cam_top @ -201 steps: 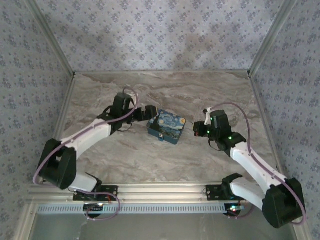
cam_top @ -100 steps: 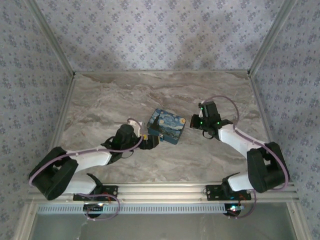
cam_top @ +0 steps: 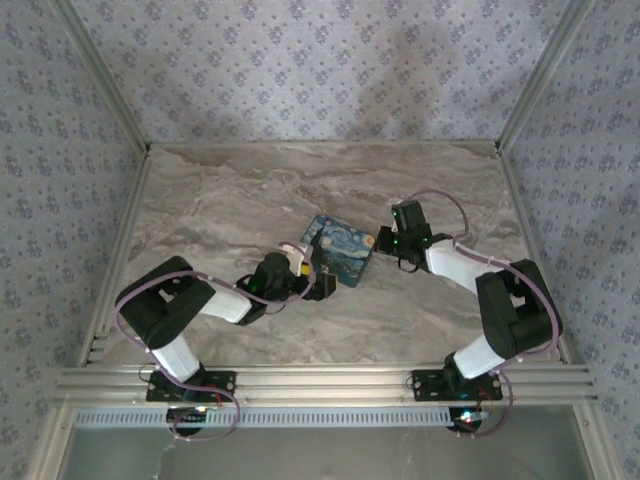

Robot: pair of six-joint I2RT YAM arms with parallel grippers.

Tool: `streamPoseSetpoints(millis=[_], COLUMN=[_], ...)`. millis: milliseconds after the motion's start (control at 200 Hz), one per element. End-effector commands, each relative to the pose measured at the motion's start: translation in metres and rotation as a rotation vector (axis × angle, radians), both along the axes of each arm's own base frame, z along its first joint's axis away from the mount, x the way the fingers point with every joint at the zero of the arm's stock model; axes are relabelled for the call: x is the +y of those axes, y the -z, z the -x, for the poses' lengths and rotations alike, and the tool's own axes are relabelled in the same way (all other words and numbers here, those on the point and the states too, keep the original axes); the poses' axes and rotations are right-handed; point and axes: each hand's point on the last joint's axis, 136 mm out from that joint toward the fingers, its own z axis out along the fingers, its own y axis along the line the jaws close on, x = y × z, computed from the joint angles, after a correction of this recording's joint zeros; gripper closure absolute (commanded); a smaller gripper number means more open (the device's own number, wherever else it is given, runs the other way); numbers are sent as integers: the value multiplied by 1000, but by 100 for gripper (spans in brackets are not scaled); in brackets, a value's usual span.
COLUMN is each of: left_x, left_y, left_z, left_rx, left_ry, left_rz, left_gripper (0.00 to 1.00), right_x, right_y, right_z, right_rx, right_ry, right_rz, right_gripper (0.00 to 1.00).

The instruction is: Unlock a padlock with a key

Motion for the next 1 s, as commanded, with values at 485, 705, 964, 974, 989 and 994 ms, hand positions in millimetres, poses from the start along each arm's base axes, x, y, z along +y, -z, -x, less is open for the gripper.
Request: streamPoseSetpoints(millis=[485,705,964,974,989,994], left_x=[-36,-40,-33,-33,-33,-33], left_y=[-12,-22,-28,-28,-29,-29], left_z=[9,15,14,15,15,15], left_rx=[-76,-86,-78,-77,-78,-78], left_ry=[157,198,181,184,187,187], left_rz=[144,176,236,238,243,245], left_gripper=[12,18,25,26,28,29], right_x=[24,25,24,24,24,24], right_y=[2,2,2,2,1,2], right_z=[-18,-18,-17,-17,-18,-17], right_rx=[-5,-5,-8,-8,-9,-7], right_ry=[-32,-36,-35,-35,-34,-34], right_rz=[-15,-14,-11,-11,-11,-11], right_gripper=[100,100,100,100,100,100])
